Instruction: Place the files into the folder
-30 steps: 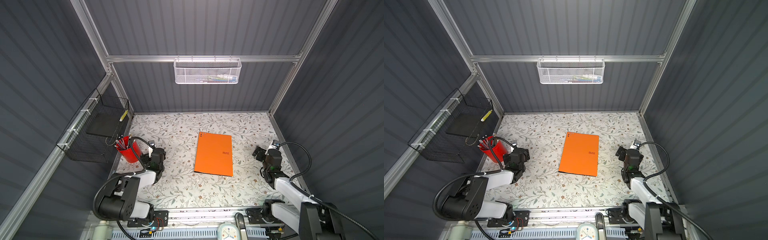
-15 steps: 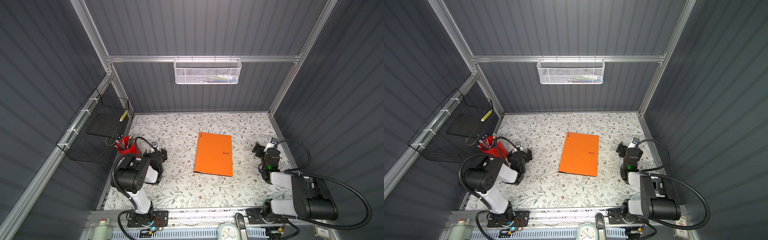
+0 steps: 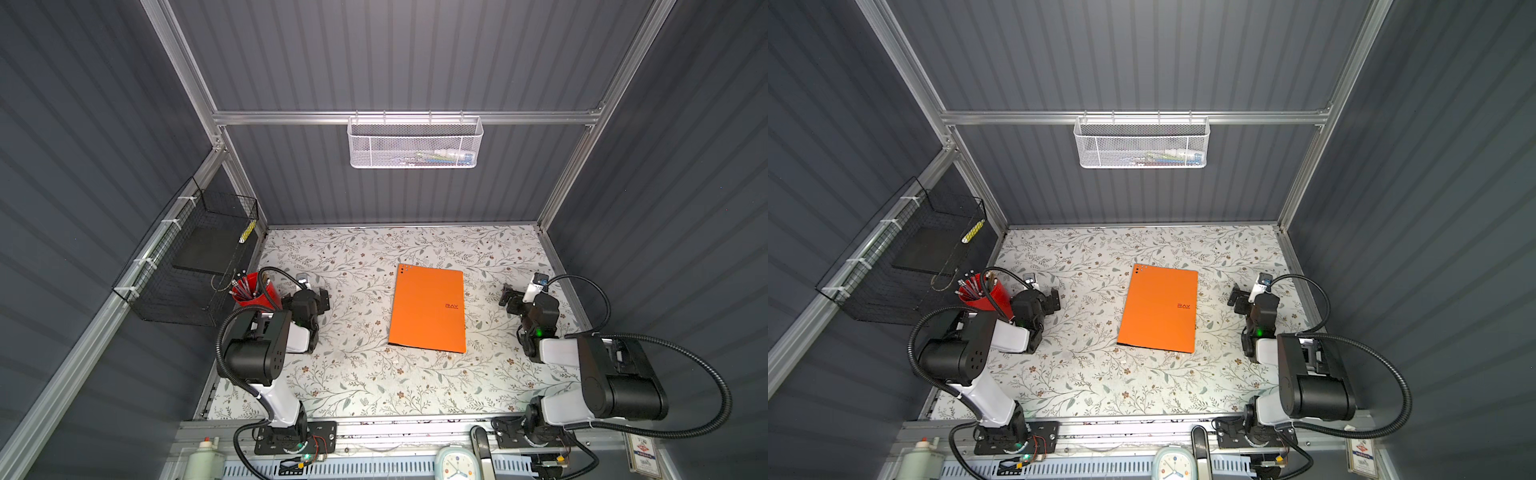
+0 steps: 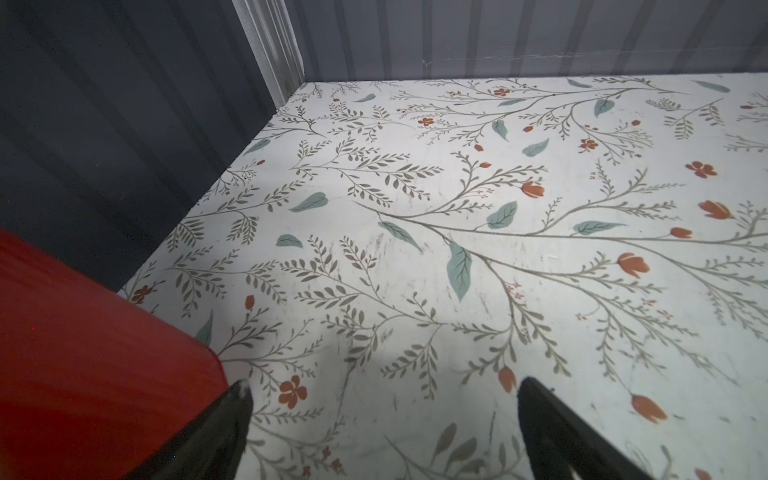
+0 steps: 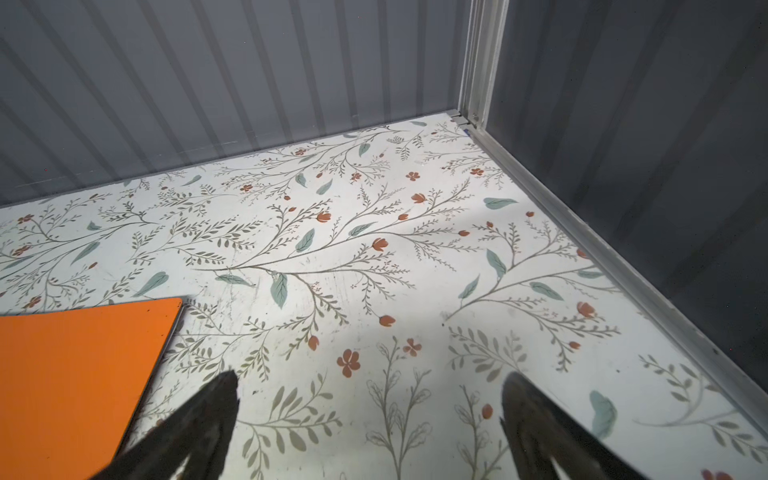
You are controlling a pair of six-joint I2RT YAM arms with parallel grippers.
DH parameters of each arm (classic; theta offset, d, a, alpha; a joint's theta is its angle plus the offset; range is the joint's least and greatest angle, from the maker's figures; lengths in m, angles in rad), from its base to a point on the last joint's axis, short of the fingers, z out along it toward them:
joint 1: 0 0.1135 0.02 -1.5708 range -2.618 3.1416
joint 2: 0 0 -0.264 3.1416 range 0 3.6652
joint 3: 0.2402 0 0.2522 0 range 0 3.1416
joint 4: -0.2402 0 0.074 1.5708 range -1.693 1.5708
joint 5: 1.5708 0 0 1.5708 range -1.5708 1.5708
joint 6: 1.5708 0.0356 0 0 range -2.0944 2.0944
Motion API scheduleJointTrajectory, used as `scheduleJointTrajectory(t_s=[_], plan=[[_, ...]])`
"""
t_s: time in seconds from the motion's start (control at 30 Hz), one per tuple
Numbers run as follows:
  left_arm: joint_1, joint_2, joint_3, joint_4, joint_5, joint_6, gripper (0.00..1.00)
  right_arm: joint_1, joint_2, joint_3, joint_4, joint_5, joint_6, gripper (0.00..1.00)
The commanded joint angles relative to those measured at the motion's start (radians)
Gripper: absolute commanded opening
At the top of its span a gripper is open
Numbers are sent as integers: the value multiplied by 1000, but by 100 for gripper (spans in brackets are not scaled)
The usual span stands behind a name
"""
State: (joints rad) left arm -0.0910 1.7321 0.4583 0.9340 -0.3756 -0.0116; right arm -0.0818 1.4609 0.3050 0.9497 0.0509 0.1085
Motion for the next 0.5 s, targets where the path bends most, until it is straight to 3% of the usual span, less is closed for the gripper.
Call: scheduleJointTrajectory(t_s=[0.0, 0.07, 0.47], plan=[[-4, -14, -3, 13, 8, -11, 100, 1, 3, 4, 60, -44, -27, 99], [-4, -15, -4, 15, 9, -12, 100, 7, -11, 25, -2, -62, -41, 99], [-4, -16, -4, 15, 11, -13, 100, 12, -4, 23, 12, -74, -53, 99]])
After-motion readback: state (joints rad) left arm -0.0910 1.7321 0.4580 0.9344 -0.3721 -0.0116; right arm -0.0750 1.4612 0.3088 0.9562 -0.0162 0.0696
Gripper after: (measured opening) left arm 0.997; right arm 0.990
